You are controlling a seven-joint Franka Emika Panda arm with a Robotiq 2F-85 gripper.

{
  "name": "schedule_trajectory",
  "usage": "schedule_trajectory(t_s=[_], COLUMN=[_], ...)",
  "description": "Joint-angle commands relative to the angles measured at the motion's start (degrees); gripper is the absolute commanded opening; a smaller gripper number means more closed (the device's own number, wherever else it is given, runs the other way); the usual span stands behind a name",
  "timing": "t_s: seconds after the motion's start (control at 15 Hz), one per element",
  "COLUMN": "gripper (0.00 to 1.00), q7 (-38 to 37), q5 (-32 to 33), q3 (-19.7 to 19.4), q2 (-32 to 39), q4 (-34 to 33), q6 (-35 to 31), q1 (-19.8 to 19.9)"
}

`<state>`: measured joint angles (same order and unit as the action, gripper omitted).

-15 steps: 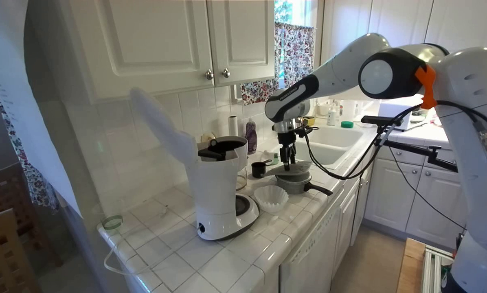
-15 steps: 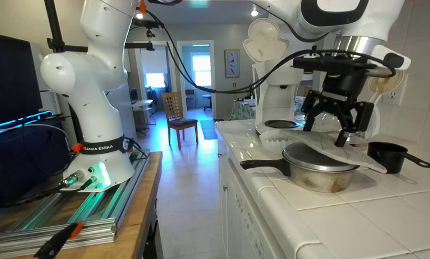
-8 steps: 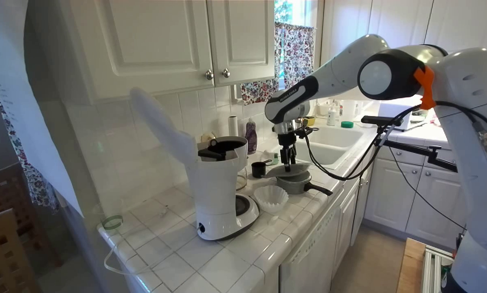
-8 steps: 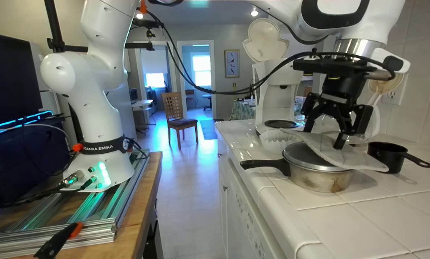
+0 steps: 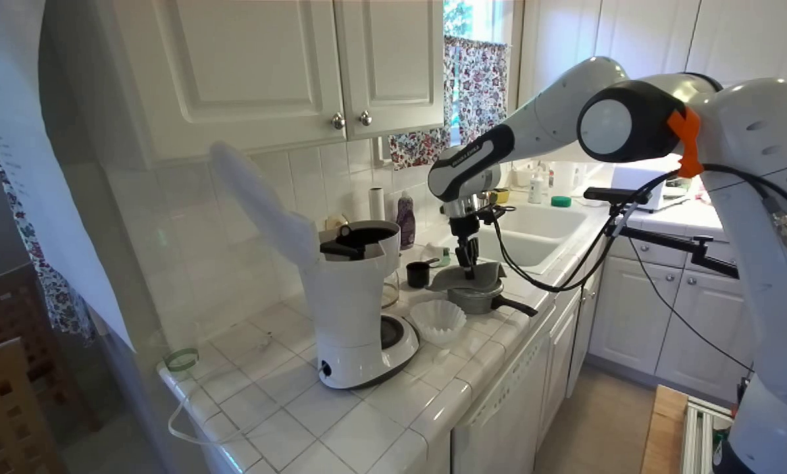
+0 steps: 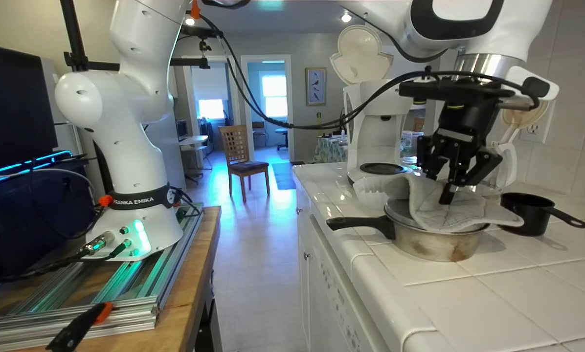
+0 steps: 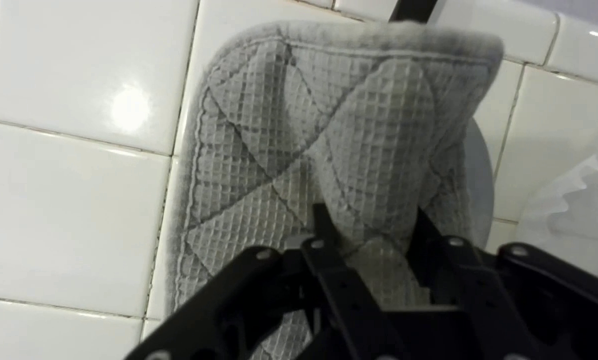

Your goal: Use the grey mat to remove the lid from the pot

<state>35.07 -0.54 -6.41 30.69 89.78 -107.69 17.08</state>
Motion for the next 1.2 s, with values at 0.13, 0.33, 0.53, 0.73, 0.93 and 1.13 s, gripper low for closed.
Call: schedule_trajectory(t_s=[0.13, 0.33, 0.53, 0.73, 0.93, 1.13], gripper=[0.07, 0.07, 0.07, 0.07, 0.07, 0.07], q7=[-1.92, -2.02, -1.55, -1.39, -1.21, -1.09], q5=[1.50, 1.19, 0.82, 0.85, 0.60, 0.24], q3=[0.20, 0.28, 0.38, 0.30, 0.23, 0.07], q2=[0.61, 0.72, -0.40, -1.27, -2.01, -3.06], q4=[-0.75, -1.09, -0.41, 0.17, 0.18, 0.34], q6=[1.06, 1.27, 0.58, -0.12, -0.33, -0.70], q1=[-0.06, 0.14, 0.42, 0.54, 0.85, 1.33])
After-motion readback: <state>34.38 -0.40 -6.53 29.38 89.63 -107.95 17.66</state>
